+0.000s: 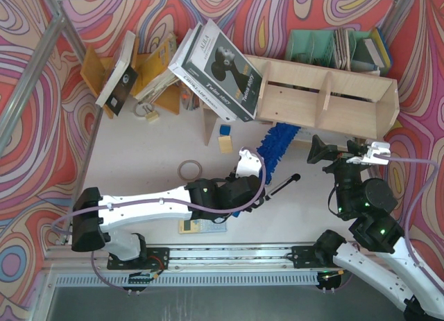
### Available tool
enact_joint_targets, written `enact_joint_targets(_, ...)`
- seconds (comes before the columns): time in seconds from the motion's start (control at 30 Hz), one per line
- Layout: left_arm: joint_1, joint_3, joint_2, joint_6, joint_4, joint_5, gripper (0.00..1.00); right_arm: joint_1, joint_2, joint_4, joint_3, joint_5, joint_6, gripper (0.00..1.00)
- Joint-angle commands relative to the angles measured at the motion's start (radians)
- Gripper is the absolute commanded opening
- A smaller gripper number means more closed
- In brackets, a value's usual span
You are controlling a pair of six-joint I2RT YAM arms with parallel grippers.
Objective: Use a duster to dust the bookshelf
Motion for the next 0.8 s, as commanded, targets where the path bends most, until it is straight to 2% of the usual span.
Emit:
enact_joint_targets(0.0, 0.004, 0.010, -0.003, -0.067, 0.061, -0.088, 0.00, 0.001, -0.012, 0.037, -0.005, 0.016, -0.014, 0.99)
enact_joint_targets(0.2, 0.005, 0.086, 0.081, -0.036, 0.090, -0.035, 0.00, 0.002, -0.008, 0.037, -0.007, 0.014, -0.014, 0.99)
enact_joint_targets(0.5, 0.005, 0.297, 0.262, 0.103, 0.075, 0.142, 0.00, 0.001, -0.013, 0.039, -0.010, 0.012, -0.014, 0.99)
enact_joint_targets(0.77, 0.001, 0.385, 0.344, 0.174, 0.032, 0.304, 0.00, 0.001, -0.001, 0.046, -0.010, 0.012, -0.021, 0.99)
